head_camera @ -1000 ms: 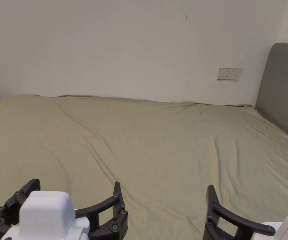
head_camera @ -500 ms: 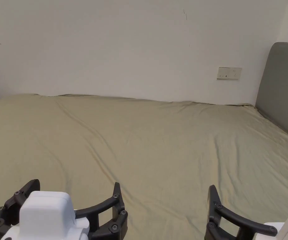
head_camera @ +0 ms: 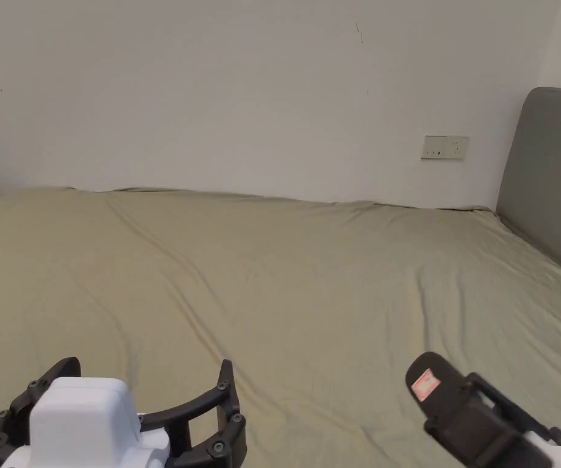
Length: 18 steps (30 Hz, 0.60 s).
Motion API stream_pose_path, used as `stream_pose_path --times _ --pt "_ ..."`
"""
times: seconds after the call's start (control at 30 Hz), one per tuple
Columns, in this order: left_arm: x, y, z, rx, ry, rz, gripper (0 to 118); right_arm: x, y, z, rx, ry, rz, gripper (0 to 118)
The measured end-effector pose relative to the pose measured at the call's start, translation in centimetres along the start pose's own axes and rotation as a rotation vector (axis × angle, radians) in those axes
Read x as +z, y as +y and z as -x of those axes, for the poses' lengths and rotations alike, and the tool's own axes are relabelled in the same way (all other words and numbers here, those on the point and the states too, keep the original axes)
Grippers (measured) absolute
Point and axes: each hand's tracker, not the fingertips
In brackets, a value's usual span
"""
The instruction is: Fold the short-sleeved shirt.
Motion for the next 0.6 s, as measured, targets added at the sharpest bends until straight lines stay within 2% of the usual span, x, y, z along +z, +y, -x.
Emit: stream_pose_path --times 0.03,0.1,0.17,0.27,0.4,0.47,0.6 --pt "0.0 0.0 0.0 0.003 0.002 -0.001 118 -0.1 0.3 -0.9 -0.14 0.07 0.005 118" --pt "0.1 0.1 0.1 0.001 0.007 -0.004 118 0.3 0.5 -1.8 -0.333 0.152 -0.051 118" --pt "0.1 0.2 0.1 -0.003 0.01 -0.005 118 1.1 0.7 -1.7 -0.444 0.165 -0.183 118" --pt "0.1 0.3 0.1 -0.007 0.015 -0.008 118 2.4 1.1 -1.2 -0.533 0.155 -0.294 118" --pt "-0.1 0.1 0.1 -0.01 0.014 -0.005 118 3.0 2.0 -1.9 -0.513 0.173 -0.236 118" --pt "-0.3 0.0 0.0 -0.015 0.009 0.004 118 3.3 2.3 -1.8 -0.416 0.105 -0.209 118" --pt "-0.3 -0.1 -0.3 -0.029 0.003 0.012 118 3.0 2.0 -0.3 -0.242 -0.045 -0.252 118"
